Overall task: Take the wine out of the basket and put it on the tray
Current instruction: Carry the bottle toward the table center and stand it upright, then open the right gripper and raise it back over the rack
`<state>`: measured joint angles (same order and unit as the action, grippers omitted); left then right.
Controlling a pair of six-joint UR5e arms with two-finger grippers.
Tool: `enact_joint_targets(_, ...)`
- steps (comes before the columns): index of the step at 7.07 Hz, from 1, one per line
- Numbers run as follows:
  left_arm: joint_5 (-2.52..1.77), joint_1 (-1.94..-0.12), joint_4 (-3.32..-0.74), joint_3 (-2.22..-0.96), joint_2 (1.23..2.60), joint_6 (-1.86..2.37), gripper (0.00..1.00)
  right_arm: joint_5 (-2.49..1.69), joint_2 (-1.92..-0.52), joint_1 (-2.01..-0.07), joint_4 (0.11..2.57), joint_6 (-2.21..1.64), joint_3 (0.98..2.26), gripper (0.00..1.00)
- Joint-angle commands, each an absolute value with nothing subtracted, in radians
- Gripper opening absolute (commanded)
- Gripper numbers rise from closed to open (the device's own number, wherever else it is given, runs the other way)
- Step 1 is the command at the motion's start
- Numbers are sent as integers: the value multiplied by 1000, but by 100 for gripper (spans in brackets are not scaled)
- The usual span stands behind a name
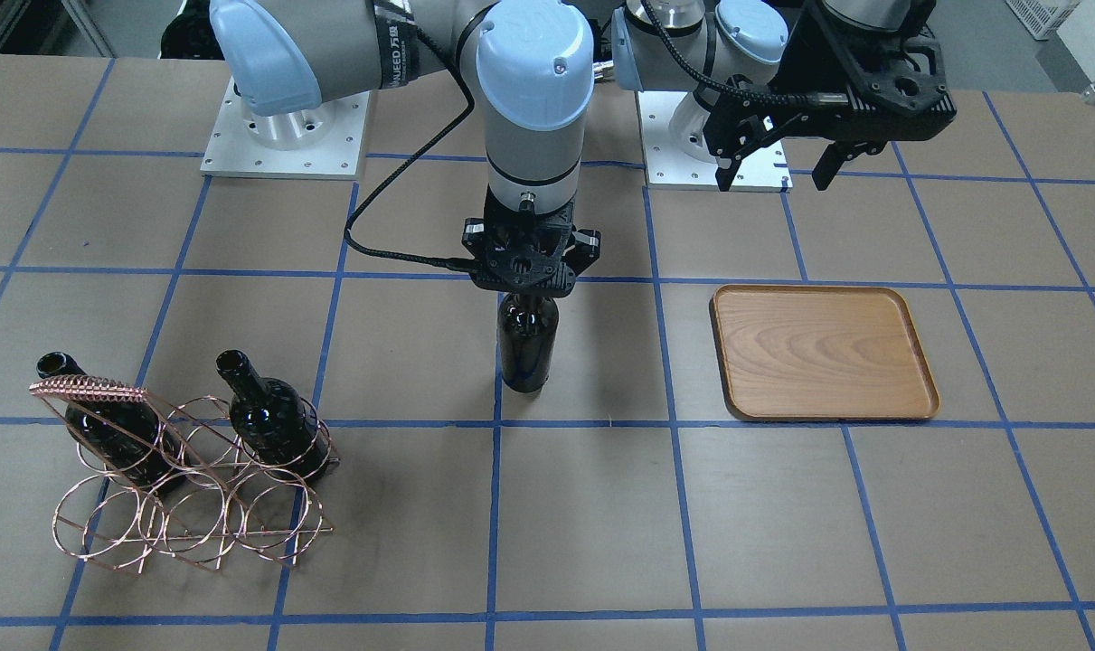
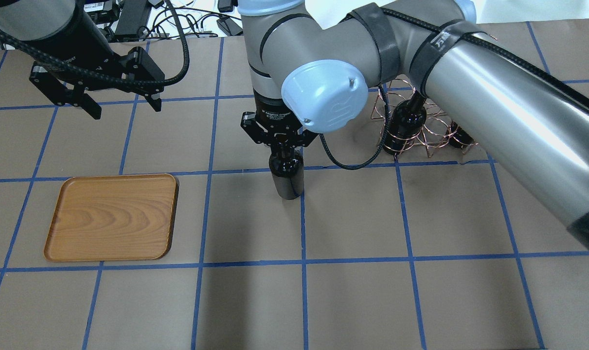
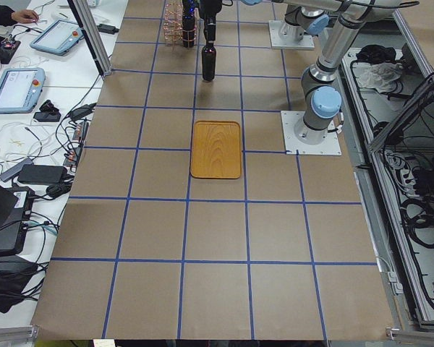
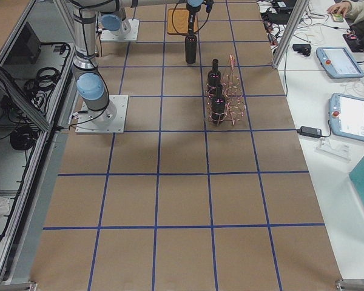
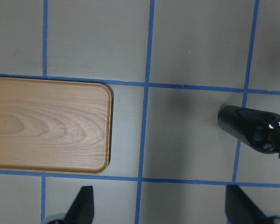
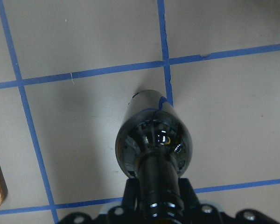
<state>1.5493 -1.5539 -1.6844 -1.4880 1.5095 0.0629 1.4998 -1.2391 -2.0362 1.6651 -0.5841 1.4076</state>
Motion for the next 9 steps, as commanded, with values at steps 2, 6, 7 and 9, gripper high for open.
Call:
enact_joint_targets(2, 1549, -1554, -1683, -1488, 1509, 63, 100, 1496, -1233, -2040, 1669, -610, 1433, 20)
enact_joint_targets(6, 1549, -1555, -1683, -1488, 1511, 63, 100, 1503, -1255, -2036, 1689, -589, 1424, 100)
enact_joint_targets(7, 1549, -1555, -1683, -1488, 1511, 63, 100, 1503, -1268, -2022, 1693, -534, 1419, 100)
enact_joint_targets(9, 1549, -1555, -1683, -1488, 1512, 63, 100, 1522, -1333, -1897, 1601, -291, 1333, 100)
